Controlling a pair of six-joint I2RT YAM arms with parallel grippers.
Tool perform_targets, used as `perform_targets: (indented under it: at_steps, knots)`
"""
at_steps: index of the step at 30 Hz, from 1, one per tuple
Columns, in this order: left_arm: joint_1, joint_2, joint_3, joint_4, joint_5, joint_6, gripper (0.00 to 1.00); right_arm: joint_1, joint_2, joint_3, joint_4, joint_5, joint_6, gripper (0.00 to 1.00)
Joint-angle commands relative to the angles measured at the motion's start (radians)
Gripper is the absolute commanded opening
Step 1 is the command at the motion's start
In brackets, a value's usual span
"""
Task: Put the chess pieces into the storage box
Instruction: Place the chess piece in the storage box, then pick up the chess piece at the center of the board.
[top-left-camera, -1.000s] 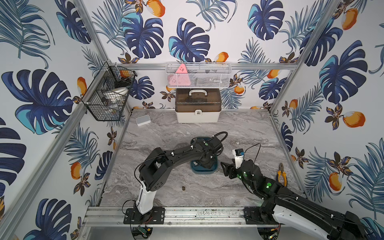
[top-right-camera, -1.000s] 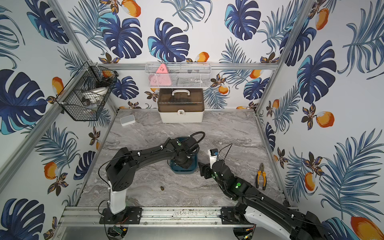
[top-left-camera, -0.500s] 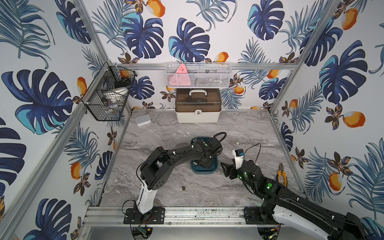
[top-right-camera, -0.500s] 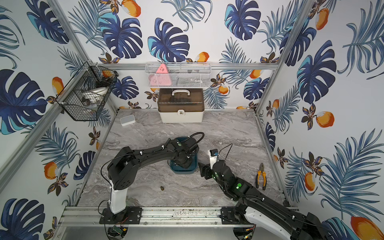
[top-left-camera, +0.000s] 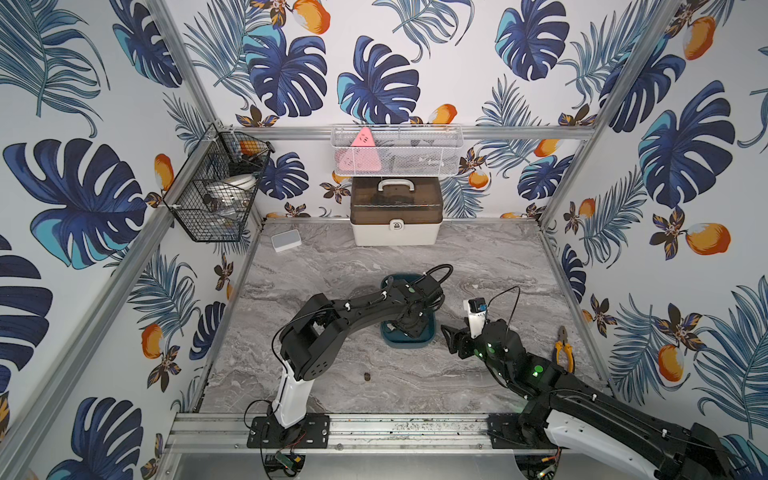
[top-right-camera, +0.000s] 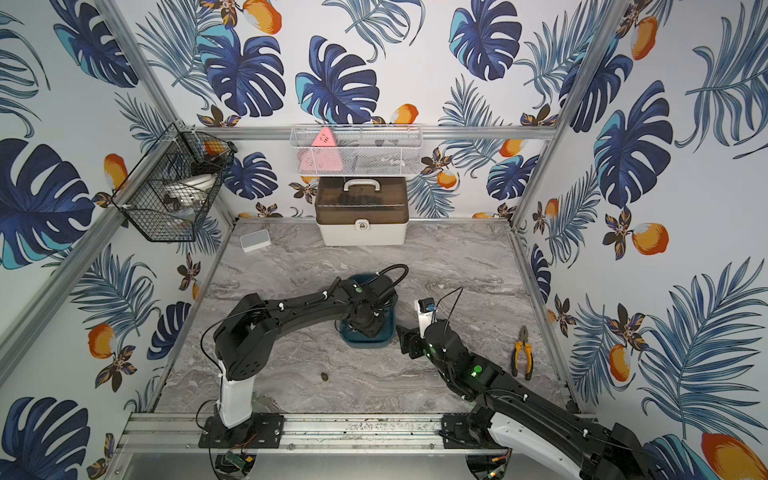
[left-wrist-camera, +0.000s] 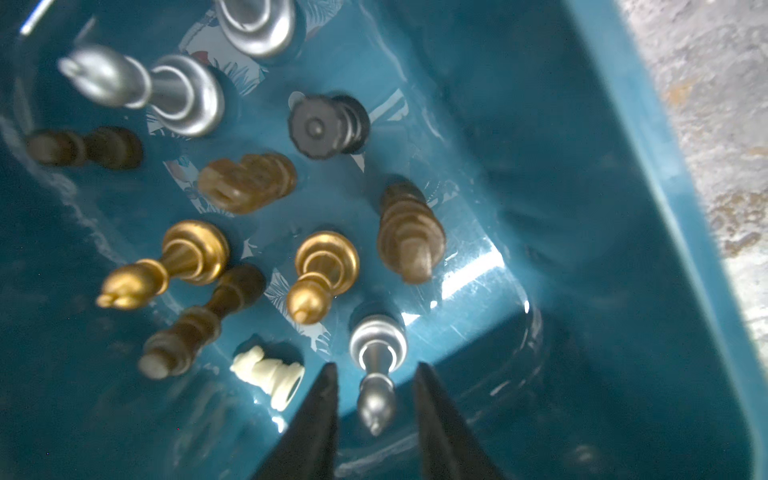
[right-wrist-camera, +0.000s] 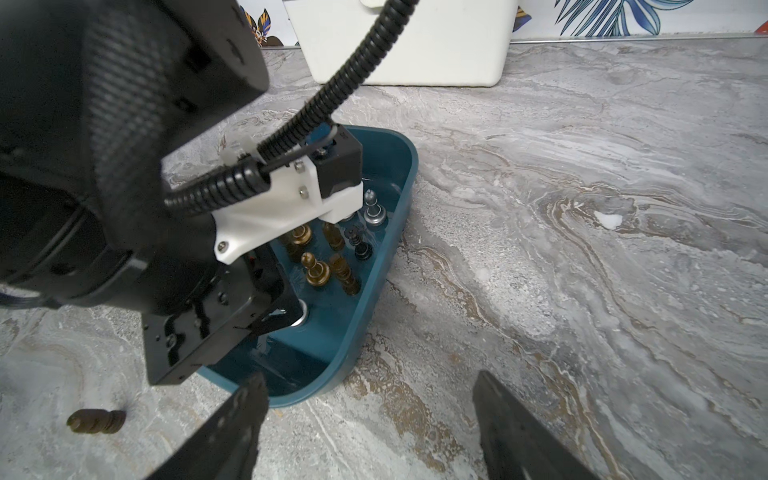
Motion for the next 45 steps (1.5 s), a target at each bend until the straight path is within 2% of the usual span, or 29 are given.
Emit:
perform_targets:
  at_steps: [1,8,12,16,19,21,24,29,35,40,45]
  knots:
    - [0.001,-0.023,0.011,0.0,-0.012,0.006,0.4,0.001,0.0,0.014,0.002,0.004,-0.009,0.8]
    - [0.001,-0.076,0.029,-0.039,-0.026,0.003,0.44,0.001,0.0,0.023,-0.014,-0.002,-0.01,0.81]
    - [0.003,-0.164,0.028,-0.081,-0.023,-0.007,0.45,0.002,-0.001,0.029,-0.015,-0.017,-0.013,0.81]
    - [0.023,-0.298,-0.006,-0.16,-0.035,-0.059,0.49,0.006,0.009,0.025,0.032,-0.178,-0.062,0.8]
    - [0.084,-0.405,-0.093,-0.229,0.026,-0.124,0.49,0.045,0.021,0.017,0.097,-0.307,-0.096,0.79]
    - [0.112,-0.487,-0.173,-0.255,0.027,-0.17,0.49,0.102,0.042,0.022,0.124,-0.319,-0.121,0.79]
    - [0.18,-0.614,-0.295,-0.256,0.045,-0.21,0.48,0.189,0.142,0.086,0.098,-0.314,-0.149,0.78]
    - [0.4,-0.768,-0.423,-0.245,0.18,-0.208,0.48,0.294,0.397,0.281,-0.033,-0.35,-0.152,0.72]
    - [0.634,-0.812,-0.498,-0.226,0.4,-0.138,0.5,0.398,0.64,0.472,-0.133,-0.317,-0.159,0.68]
    - [0.706,-0.811,-0.52,-0.231,0.477,-0.095,0.53,0.421,0.798,0.584,-0.182,-0.319,-0.132,0.68]
    - [0.714,-0.793,-0.513,-0.274,0.427,-0.06,0.54,0.427,0.912,0.644,-0.191,-0.321,-0.102,0.66]
